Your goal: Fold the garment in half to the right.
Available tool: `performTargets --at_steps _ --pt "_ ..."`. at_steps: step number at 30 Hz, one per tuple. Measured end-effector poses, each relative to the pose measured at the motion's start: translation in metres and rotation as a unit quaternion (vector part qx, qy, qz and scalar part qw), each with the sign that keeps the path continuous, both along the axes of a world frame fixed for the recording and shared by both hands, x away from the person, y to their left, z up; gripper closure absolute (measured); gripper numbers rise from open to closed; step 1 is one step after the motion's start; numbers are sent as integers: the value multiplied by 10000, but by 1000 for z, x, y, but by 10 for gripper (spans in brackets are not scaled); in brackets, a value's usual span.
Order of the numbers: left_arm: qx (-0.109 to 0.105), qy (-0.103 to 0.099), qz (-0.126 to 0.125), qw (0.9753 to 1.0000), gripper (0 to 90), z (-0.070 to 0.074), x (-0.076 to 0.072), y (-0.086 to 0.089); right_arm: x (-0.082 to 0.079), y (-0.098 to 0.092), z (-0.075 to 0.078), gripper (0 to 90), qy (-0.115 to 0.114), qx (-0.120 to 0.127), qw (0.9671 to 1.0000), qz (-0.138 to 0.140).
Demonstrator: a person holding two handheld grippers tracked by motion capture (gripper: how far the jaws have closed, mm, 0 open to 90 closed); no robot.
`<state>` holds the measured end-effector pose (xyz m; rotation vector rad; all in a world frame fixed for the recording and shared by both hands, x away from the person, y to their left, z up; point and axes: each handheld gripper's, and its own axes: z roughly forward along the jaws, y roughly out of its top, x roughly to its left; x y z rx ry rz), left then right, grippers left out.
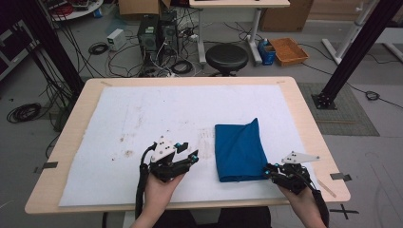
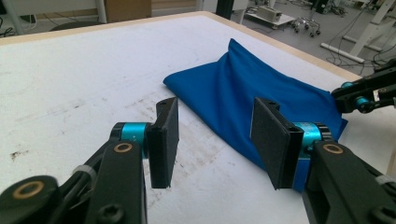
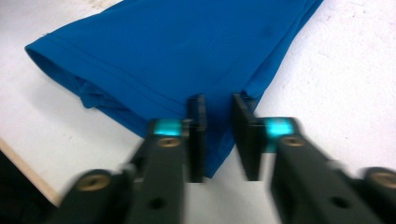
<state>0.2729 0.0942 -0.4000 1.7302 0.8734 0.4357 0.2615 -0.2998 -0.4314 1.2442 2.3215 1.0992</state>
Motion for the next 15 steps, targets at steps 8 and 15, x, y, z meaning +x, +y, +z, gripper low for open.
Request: performTargets --at_steps 8,15 --pt "2 59 -7 10000 519 -1 1 2 -14 -12 -1 900 36 -127 9998 -117" --pt "15 86 -53 9999 520 -2 1 -1 -9 -16 2 734 43 281 9993 -245"
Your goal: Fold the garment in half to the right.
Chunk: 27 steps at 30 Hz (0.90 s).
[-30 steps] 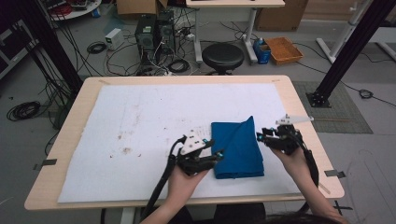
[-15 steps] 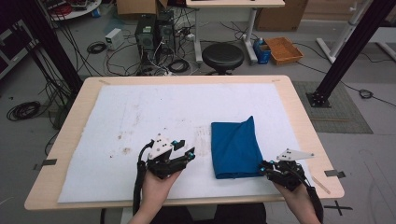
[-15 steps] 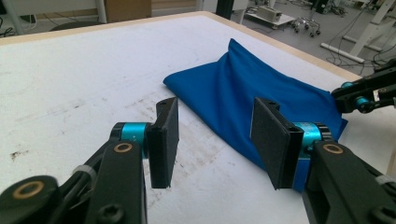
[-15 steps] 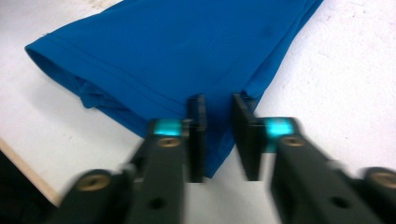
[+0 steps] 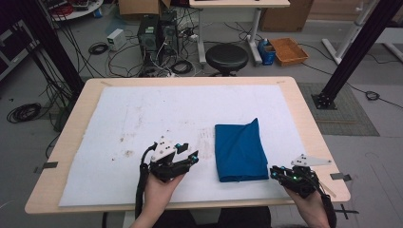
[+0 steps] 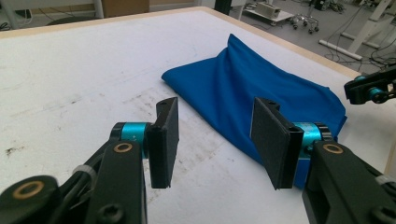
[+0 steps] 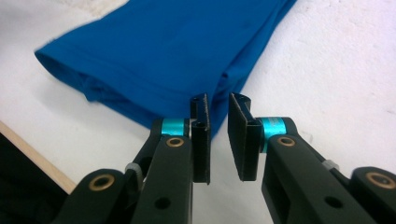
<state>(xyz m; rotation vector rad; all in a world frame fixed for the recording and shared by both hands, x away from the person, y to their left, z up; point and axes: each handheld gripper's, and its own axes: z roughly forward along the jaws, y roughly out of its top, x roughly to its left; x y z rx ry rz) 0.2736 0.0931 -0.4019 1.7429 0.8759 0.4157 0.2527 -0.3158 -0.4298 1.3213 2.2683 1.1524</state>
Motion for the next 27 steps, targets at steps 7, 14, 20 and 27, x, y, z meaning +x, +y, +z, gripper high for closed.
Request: performTargets --at_steps 7,14,20,27 --pt "7 12 -14 10000 520 -1 -1 0 11 12 -6 842 239 -15 9995 183" --pt "15 36 -28 10000 519 -3 0 1 -1 7 -1 893 93 -162 9996 194" --pt "44 54 -67 10000 517 -3 -1 -1 -8 -3 -3 893 138 -235 9996 87" --pt "58 77 -75 9999 517 -3 -1 -2 -7 -4 -2 797 158 -208 9996 128"
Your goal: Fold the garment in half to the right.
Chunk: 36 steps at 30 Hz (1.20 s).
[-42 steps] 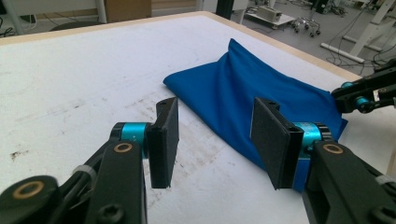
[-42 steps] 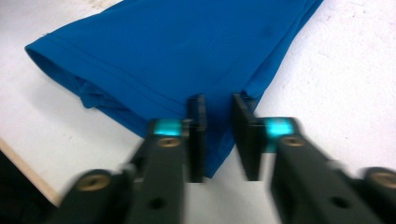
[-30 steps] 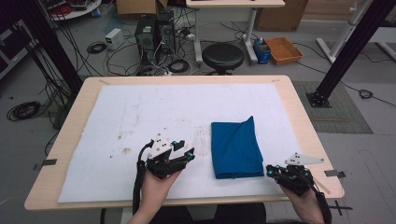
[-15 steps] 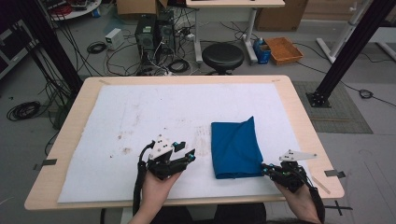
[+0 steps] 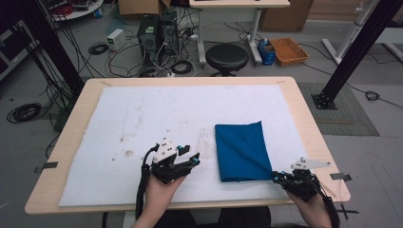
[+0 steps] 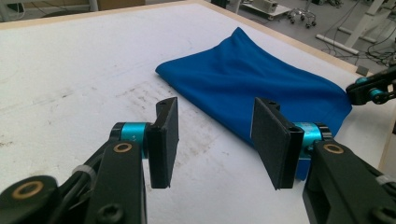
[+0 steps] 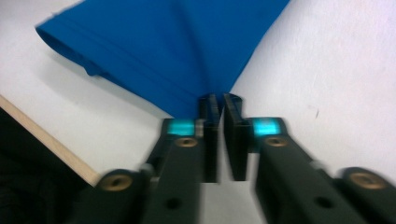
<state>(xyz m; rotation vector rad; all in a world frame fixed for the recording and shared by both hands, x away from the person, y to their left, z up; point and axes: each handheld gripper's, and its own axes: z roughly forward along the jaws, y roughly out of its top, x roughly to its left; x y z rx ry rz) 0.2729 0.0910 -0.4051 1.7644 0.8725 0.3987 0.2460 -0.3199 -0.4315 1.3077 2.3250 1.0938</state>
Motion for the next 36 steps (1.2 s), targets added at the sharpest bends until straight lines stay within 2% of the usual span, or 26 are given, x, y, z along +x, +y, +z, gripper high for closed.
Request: performTargets --at_steps 1,2,3,4,5,7,8,9,10,13,15,17,18,19,20,23,24,28,32,34,36 --pt "13 9 2 10000 516 0 1 0 7 0 8 765 -124 70 9999 -64" --pt "13 9 2 10000 512 0 1 0 7 0 8 765 -124 70 9999 -64" --pt "6 20 13 10000 511 -1 2 0 20 2 18 750 -341 69 9993 -155" --pt "11 21 1 10000 511 -1 2 -1 20 2 18 750 -341 69 9993 -155" --pt "38 30 -3 10000 511 -2 3 -1 40 3 27 738 -454 84 9986 -270" --pt "51 46 0 10000 511 -3 4 -1 62 5 34 720 -579 90 9975 -395" --pt "51 46 0 10000 511 -3 4 -1 62 5 34 720 -579 90 9975 -395" --pt "49 79 10 10000 511 -5 5 -1 87 8 37 714 -622 125 9967 -503" --pt "58 78 7 10000 511 -5 5 -1 99 9 38 708 -567 211 9965 -577" --pt "41 93 23 9999 511 -6 5 0 130 13 34 697 -499 266 9954 -778" --pt "49 98 23 9999 511 -6 6 1 146 16 30 688 -507 183 9945 -900" --pt "50 108 25 9999 509 -7 6 1 160 17 24 686 -383 304 9940 -977" --pt "50 108 25 9999 509 -7 6 1 160 17 24 686 -383 304 9940 -977" --pt "48 115 16 9999 508 -7 6 1 172 18 17 689 -251 380 9941 -989" --pt "47 119 15 9999 508 -7 6 2 172 18 17 689 -251 380 9941 -989" --pt "62 120 7 9999 509 -7 6 2 182 21 6 848 -97 331 9947 -970" --pt "53 121 12 9999 508 -7 6 2 184 20 4 895 -145 289 9948 -968" --pt "35 145 25 9999 509 -8 6 3 187 18 3 900 -298 319 9933 -1074" --pt "45 147 26 9999 508 -8 6 4 188 18 0 900 -346 95 9935 -1077" --pt "46 138 32 9999 509 -8 7 4 188 17 -2 900 -347 69 9931 -1115" --pt "47 126 47 9999 508 -8 7 5 187 17 -4 827 -387 -46 9924 -1169"
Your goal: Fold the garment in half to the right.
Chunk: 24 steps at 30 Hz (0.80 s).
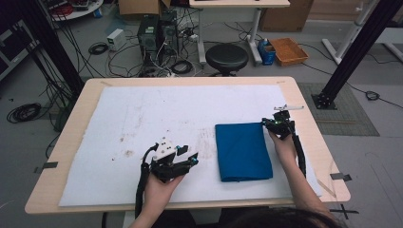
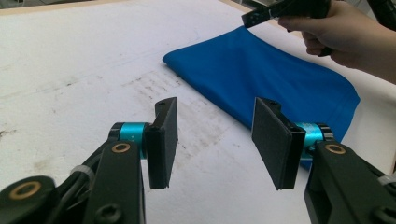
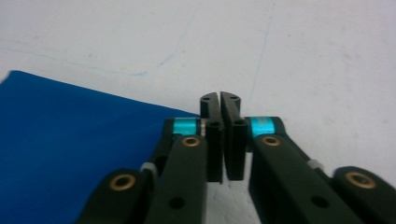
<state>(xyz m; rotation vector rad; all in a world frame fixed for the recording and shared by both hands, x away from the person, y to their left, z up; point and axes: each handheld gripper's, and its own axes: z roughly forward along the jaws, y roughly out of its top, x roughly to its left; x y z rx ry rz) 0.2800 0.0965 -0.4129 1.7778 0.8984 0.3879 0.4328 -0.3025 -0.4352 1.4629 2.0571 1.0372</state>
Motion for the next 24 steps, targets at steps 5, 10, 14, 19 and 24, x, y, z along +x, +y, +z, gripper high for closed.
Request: performTargets --at_steps 5,10,14,19,24 --pt "15 -89 70 9999 501 4 3 7 -8 -9 4 692 -157 259 9995 -5" --pt "61 -316 207 9993 458 16 10 26 -24 -21 22 517 -436 545 9975 54" --pt "137 -404 282 9987 431 22 20 45 -38 -28 34 419 -667 621 9955 263" --pt "220 -472 450 9976 429 27 31 70 -51 -36 42 345 -694 755 9929 601" --pt "328 -571 625 9959 429 28 38 92 -56 -42 45 305 -840 664 9916 723"
